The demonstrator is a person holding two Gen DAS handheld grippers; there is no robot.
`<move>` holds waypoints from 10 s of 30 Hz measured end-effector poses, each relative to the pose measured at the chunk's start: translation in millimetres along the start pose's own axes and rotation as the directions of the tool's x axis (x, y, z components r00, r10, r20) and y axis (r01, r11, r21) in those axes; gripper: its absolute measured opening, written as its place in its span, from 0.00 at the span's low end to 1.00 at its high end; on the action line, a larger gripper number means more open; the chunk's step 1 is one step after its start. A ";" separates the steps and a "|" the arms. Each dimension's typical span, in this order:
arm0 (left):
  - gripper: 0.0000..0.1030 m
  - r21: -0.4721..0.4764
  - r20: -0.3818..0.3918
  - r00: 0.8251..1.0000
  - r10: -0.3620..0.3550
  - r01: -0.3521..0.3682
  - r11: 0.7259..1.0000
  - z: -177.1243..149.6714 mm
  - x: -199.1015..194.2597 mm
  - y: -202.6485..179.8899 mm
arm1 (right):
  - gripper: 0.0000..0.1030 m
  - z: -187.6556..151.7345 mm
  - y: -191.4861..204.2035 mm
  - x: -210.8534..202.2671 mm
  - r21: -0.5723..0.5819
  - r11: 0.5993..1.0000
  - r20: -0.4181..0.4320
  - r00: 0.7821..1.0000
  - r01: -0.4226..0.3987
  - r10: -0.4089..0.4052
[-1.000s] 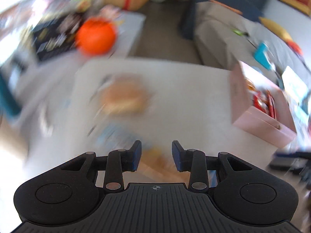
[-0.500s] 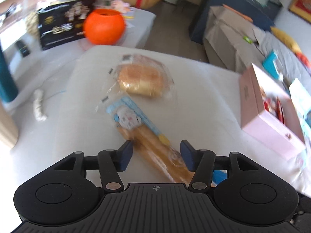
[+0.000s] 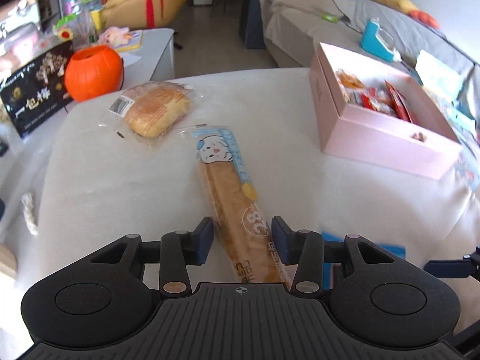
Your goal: Organize snacks
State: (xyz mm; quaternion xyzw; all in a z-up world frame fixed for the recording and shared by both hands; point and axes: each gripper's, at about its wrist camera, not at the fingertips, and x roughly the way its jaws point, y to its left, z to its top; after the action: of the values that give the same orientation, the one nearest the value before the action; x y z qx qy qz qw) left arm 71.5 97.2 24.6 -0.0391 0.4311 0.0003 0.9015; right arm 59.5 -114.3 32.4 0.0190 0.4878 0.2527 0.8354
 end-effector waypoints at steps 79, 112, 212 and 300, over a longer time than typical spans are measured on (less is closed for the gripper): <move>0.33 0.225 0.205 0.923 -0.326 0.280 0.933 46.7 -113.4 -76.5 | 0.78 46.3 -73.5 -164.9 -0.006 0.992 0.418 0.902 0.123 -0.110; 0.36 -0.143 0.027 0.999 -0.041 0.044 0.989 146.5 73.8 125.6 | 0.86 163.4 -91.2 -40.4 -0.030 0.990 0.216 0.968 0.140 -0.131; 0.42 -0.047 0.157 0.983 -0.096 0.105 0.993 -72.3 -43.9 -25.2 | 0.88 33.8 -39.4 -54.1 -0.003 0.984 0.325 0.931 0.179 -0.168; 0.62 0.057 0.244 0.970 0.014 -0.029 0.998 -106.4 -44.0 -85.7 | 1.00 -79.5 -22.3 -17.8 0.011 0.958 0.323 0.905 0.288 -0.276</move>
State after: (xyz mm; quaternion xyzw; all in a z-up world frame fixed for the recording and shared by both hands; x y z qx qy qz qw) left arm -35.9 5.7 -1.7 -0.0071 0.3176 0.0020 0.9482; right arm -4.1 -158.6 -1.1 -0.0264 0.3381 0.1320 0.9314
